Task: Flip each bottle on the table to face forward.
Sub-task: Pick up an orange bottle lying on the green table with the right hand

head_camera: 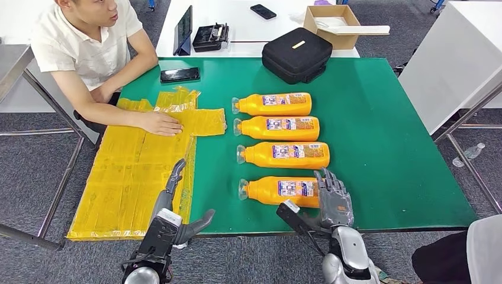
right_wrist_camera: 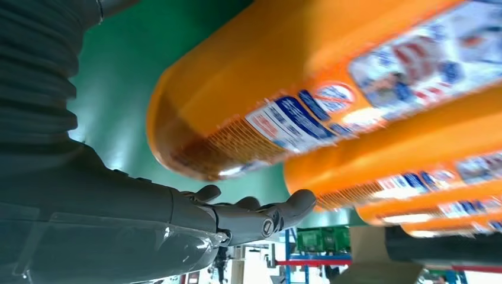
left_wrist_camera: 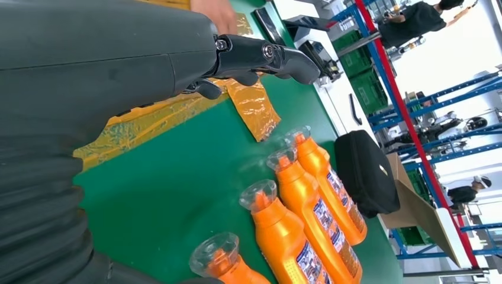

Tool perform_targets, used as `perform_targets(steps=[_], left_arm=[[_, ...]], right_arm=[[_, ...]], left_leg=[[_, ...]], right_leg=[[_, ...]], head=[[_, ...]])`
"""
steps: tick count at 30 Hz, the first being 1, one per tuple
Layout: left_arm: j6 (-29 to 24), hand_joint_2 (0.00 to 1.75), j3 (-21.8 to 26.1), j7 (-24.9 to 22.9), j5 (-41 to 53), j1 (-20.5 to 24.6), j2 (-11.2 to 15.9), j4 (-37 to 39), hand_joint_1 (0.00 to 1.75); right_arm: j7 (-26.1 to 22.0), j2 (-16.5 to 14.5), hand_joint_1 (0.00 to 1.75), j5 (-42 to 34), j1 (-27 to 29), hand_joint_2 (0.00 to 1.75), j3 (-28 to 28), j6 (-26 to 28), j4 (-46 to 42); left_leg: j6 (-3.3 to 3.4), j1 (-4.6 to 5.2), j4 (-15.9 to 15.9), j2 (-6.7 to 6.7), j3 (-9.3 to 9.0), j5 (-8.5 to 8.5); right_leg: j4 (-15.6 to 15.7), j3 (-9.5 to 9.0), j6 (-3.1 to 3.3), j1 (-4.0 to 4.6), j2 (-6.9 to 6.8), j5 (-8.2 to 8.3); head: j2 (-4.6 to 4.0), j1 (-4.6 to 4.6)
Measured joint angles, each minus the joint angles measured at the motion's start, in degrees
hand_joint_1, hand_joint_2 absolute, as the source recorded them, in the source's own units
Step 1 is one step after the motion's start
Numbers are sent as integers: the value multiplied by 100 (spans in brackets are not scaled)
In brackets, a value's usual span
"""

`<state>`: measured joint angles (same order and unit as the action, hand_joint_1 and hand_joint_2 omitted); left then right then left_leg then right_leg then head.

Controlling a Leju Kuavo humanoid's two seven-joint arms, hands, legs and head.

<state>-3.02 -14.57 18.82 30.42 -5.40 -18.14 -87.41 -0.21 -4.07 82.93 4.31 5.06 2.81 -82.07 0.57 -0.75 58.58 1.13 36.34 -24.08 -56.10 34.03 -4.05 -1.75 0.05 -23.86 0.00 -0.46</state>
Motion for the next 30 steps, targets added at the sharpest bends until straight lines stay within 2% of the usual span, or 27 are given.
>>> perform_targets(steps=[17, 18, 21, 22, 30], left_arm=[[5, 175, -114, 0, -7, 27, 34, 9, 0], [9, 175, -117, 0, -8, 28, 34, 10, 0], [16, 175, -123, 0, -12, 31, 36, 15, 0], [19, 175, -125, 1, -19, 33, 36, 17, 0], [32, 175, -131, 12, -79, 44, 39, 43, 0]], right_arm=[[-54, 82, 0, 227, -271, 175, -198, 13, 469], [-55, 88, 39, 227, -279, 175, -198, 9, 477], [-70, 102, 170, 207, -303, 175, -197, -26, 517], [-94, 113, 175, 163, -310, 175, -196, -64, 543], [-285, 268, 175, -246, -378, 175, -176, -198, 730]], left_leg=[[0, 0, 0, -2, -3, 0], [0, 0, 0, -2, -3, 0], [0, 0, 0, -1, -3, 1], [0, 0, 0, -1, -3, 1], [1, 0, 0, -3, -6, 0]], right_leg=[[0, -2, 0, 0, 0, 1], [0, -3, 0, 0, 0, 1], [0, -3, -1, 0, 0, 1], [0, -3, -1, 0, 0, 1], [1, -4, 0, 0, 1, 1]], head=[[0, 0], [0, 0], [0, 0], [0, 0], [0, 0]])
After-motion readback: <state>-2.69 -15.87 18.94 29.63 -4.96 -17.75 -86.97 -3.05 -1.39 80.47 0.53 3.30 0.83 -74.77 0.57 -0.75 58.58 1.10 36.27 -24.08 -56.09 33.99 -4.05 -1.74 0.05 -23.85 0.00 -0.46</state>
